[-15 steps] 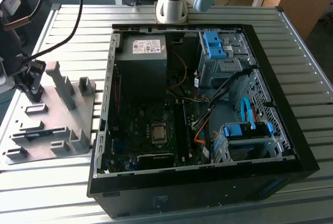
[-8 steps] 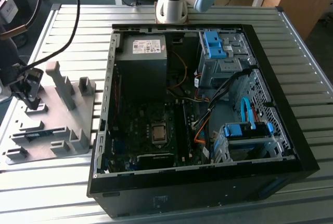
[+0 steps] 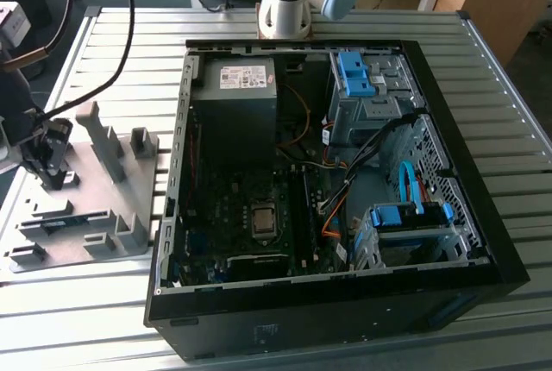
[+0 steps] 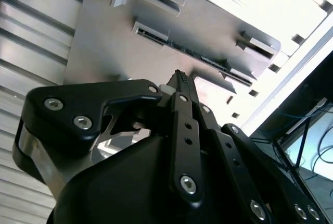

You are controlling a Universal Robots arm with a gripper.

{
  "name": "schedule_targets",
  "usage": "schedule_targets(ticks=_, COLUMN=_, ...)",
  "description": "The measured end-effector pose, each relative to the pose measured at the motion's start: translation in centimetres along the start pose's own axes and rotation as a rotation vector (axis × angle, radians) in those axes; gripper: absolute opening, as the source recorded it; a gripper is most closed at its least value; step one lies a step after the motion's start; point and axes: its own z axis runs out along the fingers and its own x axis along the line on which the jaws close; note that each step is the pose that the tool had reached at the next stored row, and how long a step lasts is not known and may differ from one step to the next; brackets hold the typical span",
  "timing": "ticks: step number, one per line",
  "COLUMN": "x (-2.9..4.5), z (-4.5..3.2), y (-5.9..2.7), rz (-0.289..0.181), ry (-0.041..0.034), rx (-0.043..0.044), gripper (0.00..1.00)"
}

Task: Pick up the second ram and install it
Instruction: 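Reach for the second ram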

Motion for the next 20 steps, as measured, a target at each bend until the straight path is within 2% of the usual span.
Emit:
schedule_targets(ticks=8, x=0.42, z=1.29, y=-0.43, rz=-0.056, ry=0.0024, rx=-0.0039, gripper=0.1)
schedule_targets(ticks=20, x=1.11, z=3.47, y=-0.53, rz=-0.057, ry=0.0025, rx=-0.0041, gripper=0.1)
